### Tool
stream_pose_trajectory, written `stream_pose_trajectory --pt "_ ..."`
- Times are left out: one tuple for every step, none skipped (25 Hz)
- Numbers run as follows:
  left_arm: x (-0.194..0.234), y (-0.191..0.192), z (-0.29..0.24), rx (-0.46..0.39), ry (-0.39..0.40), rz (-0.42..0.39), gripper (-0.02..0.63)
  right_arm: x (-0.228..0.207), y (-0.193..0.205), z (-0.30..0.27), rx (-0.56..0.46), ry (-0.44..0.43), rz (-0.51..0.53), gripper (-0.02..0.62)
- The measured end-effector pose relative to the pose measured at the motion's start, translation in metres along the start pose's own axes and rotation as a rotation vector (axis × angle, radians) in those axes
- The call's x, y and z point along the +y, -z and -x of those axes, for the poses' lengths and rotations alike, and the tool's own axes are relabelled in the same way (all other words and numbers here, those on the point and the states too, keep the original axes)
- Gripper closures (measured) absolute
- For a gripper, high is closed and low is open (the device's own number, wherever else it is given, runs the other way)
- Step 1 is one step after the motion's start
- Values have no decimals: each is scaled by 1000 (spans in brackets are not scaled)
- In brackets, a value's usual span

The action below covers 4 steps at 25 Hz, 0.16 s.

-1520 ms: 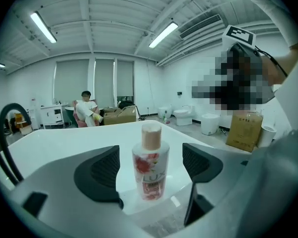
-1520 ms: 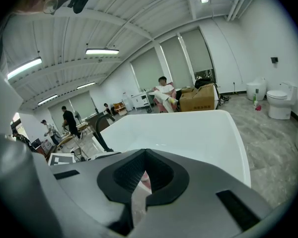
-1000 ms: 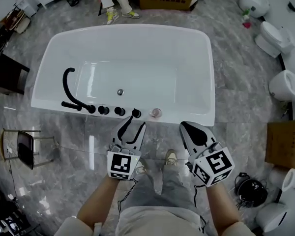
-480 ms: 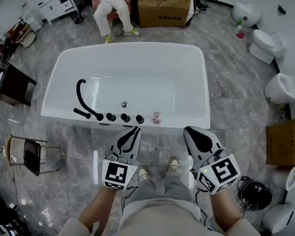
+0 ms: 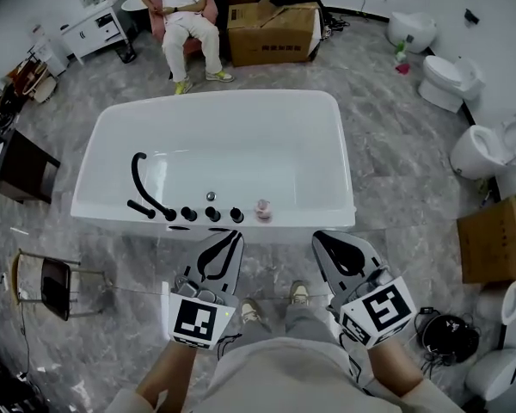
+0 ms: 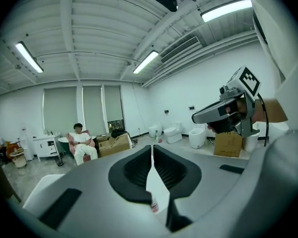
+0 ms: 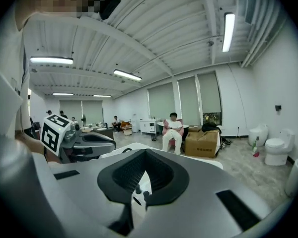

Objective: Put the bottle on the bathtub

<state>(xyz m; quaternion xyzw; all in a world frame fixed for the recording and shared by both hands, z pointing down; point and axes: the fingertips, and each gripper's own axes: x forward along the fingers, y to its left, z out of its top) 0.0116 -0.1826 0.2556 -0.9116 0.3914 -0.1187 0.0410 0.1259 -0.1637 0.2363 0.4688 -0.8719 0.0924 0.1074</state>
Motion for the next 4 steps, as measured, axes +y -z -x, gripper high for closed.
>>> stream_pose_trajectory --pt "-1 -5 2 -8 -3 0 577 2 -1 1 3 3 24 568" --pt "-1 -9 3 -15 -6 1 577 4 -2 2 6 3 38 568" --pt "-2 -11 4 -19 -7 1 577 5 -1 2 10 1 45 568" --pt "-3 -14 6 -23 -7 1 577 7 -1 3 13 -1 50 568"
